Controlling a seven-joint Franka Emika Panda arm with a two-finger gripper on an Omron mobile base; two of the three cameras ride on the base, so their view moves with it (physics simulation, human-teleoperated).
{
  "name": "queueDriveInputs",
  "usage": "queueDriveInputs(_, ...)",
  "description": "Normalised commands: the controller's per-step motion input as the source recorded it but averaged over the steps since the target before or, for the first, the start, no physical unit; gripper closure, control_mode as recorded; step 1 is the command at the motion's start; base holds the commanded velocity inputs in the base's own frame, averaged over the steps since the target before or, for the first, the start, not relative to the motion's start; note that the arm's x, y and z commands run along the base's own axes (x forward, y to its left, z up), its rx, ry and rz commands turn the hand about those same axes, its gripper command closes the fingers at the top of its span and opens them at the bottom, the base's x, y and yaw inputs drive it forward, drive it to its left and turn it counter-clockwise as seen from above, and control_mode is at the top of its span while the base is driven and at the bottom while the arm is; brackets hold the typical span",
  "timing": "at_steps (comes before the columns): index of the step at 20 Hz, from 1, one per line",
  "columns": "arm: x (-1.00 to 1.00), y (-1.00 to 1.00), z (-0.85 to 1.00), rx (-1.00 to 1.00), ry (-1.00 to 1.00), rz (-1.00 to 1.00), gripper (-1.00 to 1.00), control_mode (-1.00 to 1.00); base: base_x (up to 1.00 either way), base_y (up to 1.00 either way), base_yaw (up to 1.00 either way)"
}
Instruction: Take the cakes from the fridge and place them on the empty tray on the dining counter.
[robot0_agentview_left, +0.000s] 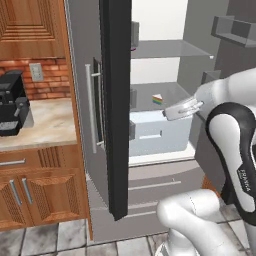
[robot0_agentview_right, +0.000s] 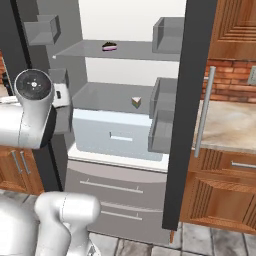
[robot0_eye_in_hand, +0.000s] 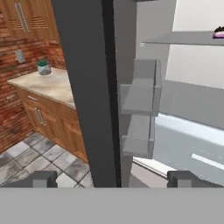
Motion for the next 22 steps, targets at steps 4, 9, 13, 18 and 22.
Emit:
queueDriveInputs(4, 0.14, 0.0, -0.1, 0.01, -0.17, 0.08, -1.0, -1.0, 0.0, 0.0, 0.0)
queueDriveInputs(9, 0.66, 0.01, -0.24, 0.02, -0.09, 0.0, -1.0, -1.0, 0.0, 0.0, 0.0)
queueDriveInputs(13, 0.81, 0.0, -0.23, 0.0, -0.06, 0.0, -1.0, -1.0, 0.0, 0.0, 0.0)
queueDriveInputs(18, 0.78, 0.0, -0.18, 0.03, 0.0, 0.05, -1.0, -1.0, 0.0, 0.0, 0.0)
queueDriveInputs(22, 0.88, 0.02, -0.12, 0.07, 0.0, 0.1, -1.0, -1.0, 0.0, 0.0, 0.0)
